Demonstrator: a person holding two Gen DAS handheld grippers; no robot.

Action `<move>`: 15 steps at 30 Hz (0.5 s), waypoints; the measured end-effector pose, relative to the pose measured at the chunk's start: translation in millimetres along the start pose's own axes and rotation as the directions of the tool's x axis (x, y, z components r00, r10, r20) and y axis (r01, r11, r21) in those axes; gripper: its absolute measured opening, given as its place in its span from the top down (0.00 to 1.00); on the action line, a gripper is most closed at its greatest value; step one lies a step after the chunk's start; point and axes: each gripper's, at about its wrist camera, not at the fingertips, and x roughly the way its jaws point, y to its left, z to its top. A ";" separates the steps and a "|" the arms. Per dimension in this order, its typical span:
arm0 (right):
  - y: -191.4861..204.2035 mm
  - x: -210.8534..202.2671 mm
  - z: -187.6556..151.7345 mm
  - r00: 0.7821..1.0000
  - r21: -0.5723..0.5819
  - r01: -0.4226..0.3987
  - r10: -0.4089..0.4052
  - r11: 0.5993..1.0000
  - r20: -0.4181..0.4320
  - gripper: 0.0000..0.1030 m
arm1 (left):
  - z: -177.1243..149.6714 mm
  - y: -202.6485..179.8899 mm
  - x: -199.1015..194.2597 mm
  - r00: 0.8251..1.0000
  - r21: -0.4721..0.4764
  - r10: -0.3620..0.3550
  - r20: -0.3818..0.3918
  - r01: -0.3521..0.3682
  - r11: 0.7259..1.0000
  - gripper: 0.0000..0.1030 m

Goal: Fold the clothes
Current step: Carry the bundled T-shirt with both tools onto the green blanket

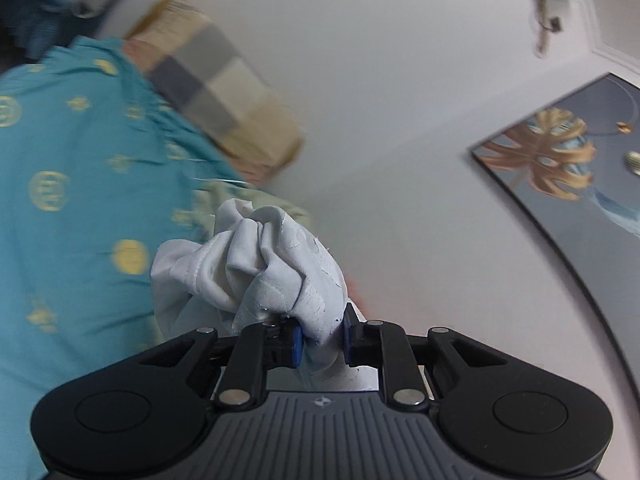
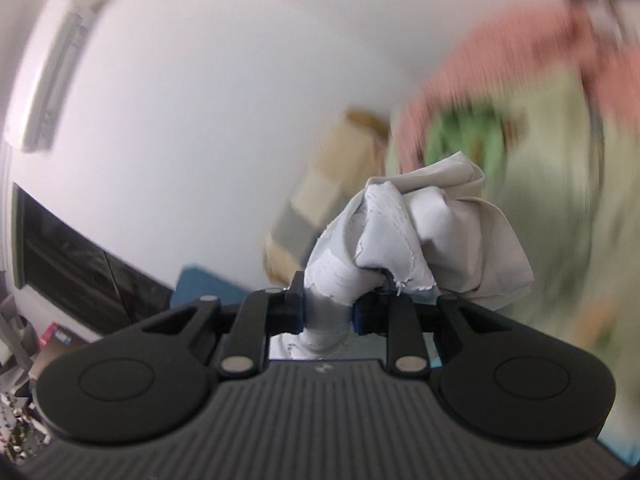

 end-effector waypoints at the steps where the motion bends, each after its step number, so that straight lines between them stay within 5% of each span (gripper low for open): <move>1: -0.6 -5.4 16.1 1.000 -0.020 0.006 -0.005 1.000 0.026 0.76 | -2.2 -15.8 19.4 0.999 0.009 -0.033 -0.013 0.034 0.999 0.81; 7: -32.8 -38.5 67.3 0.986 -0.119 0.121 -0.105 0.986 0.130 0.76 | -58.9 -39.6 104.2 0.988 0.082 -0.097 -0.121 0.107 0.991 0.81; 12: -88.3 -50.6 38.0 0.940 -0.130 0.339 -0.341 0.932 0.011 0.76 | -132.0 19.9 129.4 0.966 0.118 0.003 -0.259 0.028 0.993 0.81; 15: -116.7 -57.3 11.4 0.910 -0.134 0.401 -0.411 0.906 -0.050 0.76 | -163.5 54.0 124.4 0.947 0.140 0.059 -0.315 -0.015 0.990 0.81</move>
